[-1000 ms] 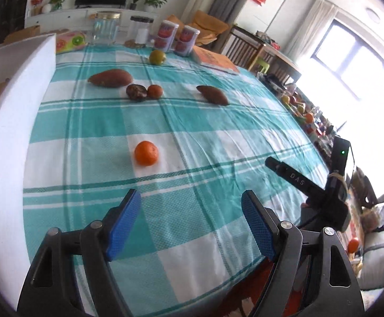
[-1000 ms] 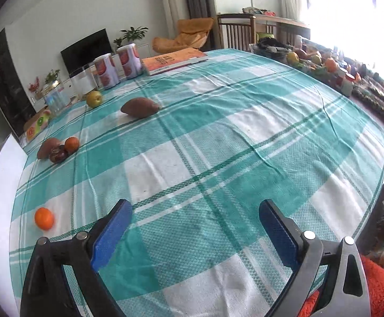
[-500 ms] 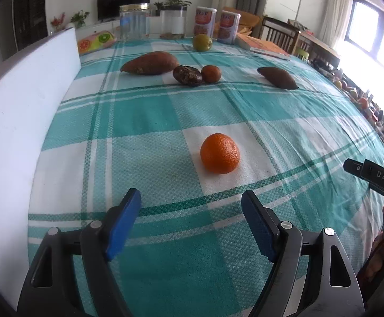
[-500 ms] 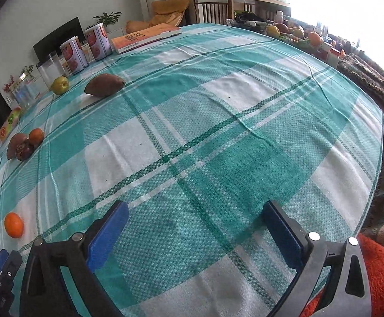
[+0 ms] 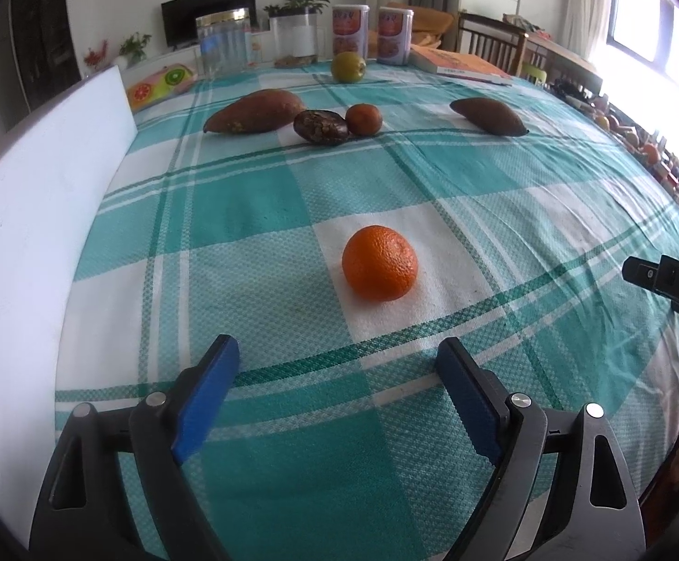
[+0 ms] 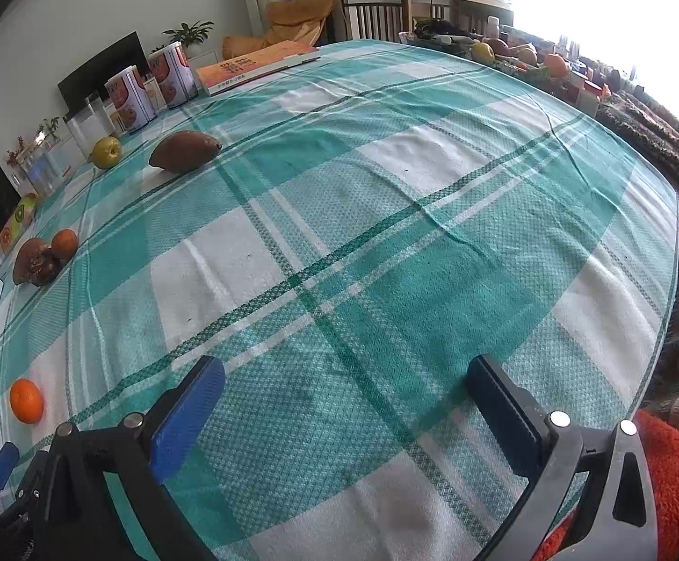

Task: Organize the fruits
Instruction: 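Move the left tool back above the orange tangerine, then grasp the orange tangerine with the left tool, then grasp the brown sweet potato with the right tool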

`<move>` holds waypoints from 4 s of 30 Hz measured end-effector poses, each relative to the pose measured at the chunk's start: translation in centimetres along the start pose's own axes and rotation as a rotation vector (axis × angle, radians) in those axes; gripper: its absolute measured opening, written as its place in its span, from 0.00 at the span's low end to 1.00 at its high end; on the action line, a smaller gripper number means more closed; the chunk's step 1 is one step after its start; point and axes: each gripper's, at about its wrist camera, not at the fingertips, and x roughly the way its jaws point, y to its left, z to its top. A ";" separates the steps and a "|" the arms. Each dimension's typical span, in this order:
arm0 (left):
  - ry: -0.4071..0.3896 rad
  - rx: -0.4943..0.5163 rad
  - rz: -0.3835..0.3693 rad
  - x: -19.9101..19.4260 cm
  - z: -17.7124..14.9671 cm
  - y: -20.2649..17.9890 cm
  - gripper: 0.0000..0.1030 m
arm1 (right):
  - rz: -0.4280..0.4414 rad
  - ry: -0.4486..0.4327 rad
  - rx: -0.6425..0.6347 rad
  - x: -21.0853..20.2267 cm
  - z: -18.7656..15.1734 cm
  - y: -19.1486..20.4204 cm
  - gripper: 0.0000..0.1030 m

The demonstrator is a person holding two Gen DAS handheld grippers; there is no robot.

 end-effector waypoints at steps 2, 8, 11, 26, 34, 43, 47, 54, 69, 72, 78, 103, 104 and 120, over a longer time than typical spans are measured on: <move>0.000 0.000 0.000 0.0 0.0 0.0 0.86 | -0.001 0.000 -0.001 0.0 0.0 0.0 1.00; 0.000 0.000 0.000 0.0 0.0 0.0 0.86 | -0.003 0.002 -0.004 0.0 -0.1 0.0 1.00; 0.000 0.000 0.000 0.0 0.0 0.0 0.86 | -0.006 0.004 -0.008 0.0 -0.1 0.0 1.00; -0.001 0.000 0.001 0.0 0.0 0.0 0.86 | -0.043 0.018 -0.042 0.1 -0.2 0.5 1.00; -0.001 0.000 0.001 0.0 0.0 -0.1 0.86 | -0.042 0.018 -0.041 0.1 -0.2 0.5 1.00; -0.001 0.000 0.001 0.0 0.0 -0.1 0.86 | -0.042 0.018 -0.041 0.1 -0.2 0.5 1.00; -0.001 0.000 0.001 0.0 0.0 -0.1 0.86 | -0.041 0.018 -0.040 0.0 -0.2 0.5 1.00; -0.001 0.000 0.002 0.0 0.0 -0.1 0.86 | -0.041 0.018 -0.041 0.0 -0.2 0.4 1.00; -0.002 0.001 0.002 0.0 0.0 -0.1 0.86 | -0.042 0.017 -0.041 0.0 -0.2 0.4 1.00; -0.002 0.001 0.002 0.0 0.0 -0.1 0.86 | -0.041 0.017 -0.041 0.0 -0.2 0.4 1.00; 0.006 -0.008 -0.040 -0.1 0.0 0.4 0.86 | 0.044 -0.002 0.041 -0.6 0.0 -1.0 1.00; -0.017 -0.056 -0.176 0.3 3.2 1.5 0.31 | 0.448 -0.109 0.133 -3.2 2.7 -3.1 1.00; -0.011 -0.065 -0.189 0.1 3.1 1.7 0.31 | 0.424 -0.116 0.091 -2.8 4.3 -2.5 1.00; 0.056 -0.107 -0.327 -5.0 1.2 2.5 0.31 | 0.294 0.282 -0.615 12.0 17.7 14.9 0.41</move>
